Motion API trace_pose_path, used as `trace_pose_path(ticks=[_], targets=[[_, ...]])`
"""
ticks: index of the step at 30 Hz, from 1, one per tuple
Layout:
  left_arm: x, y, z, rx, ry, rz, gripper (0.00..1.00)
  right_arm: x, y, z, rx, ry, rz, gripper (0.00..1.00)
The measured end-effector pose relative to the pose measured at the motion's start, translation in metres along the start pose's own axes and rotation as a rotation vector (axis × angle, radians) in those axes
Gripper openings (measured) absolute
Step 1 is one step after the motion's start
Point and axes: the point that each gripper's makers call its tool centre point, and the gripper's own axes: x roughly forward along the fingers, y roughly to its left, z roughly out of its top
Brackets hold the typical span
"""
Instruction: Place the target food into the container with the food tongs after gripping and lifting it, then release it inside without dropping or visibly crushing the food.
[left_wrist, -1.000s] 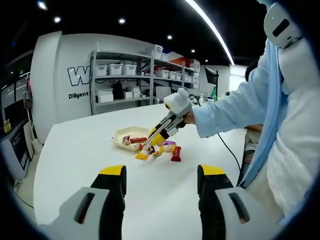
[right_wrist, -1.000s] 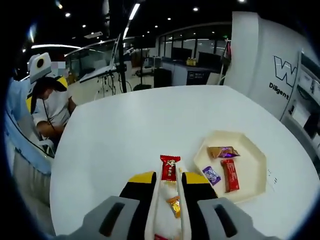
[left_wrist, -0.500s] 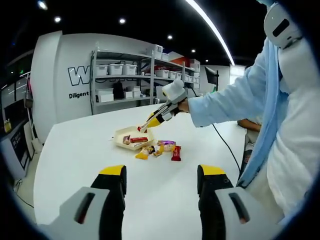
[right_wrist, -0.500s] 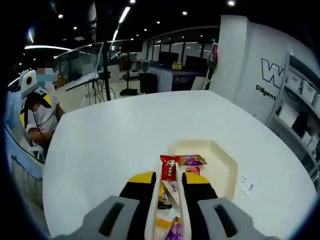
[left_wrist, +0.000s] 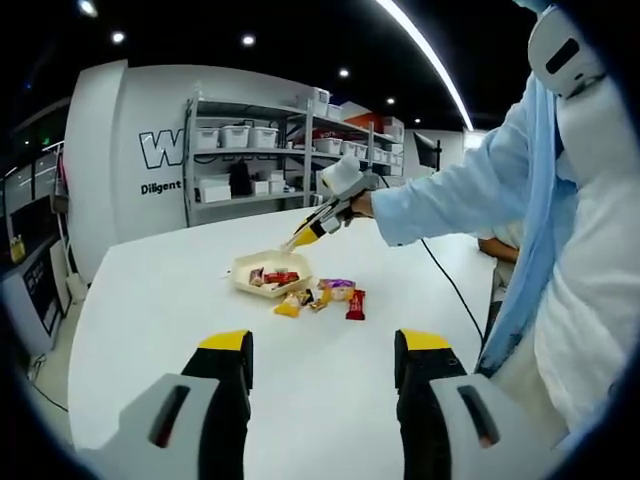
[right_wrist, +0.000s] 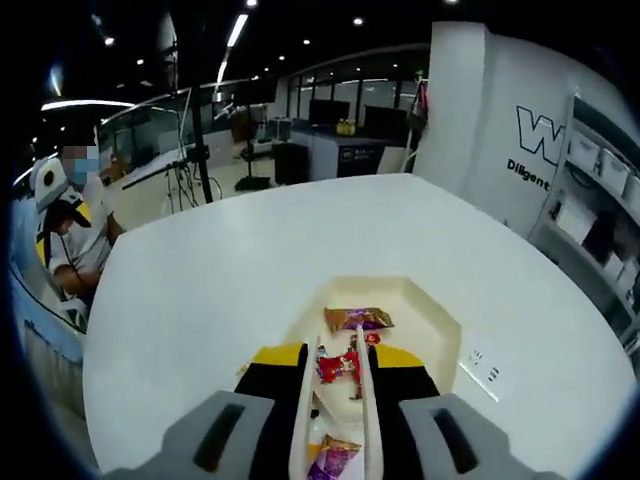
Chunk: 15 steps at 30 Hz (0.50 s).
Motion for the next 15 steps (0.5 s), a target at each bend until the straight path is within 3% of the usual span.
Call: trace_pose_path(ticks=[15], targets=[[0.009, -0.002, 0.005, 0.003, -0.004, -0.019, 0.55, -0.006, 0.008, -0.011, 0.002, 0.006, 0.008, 0.18]])
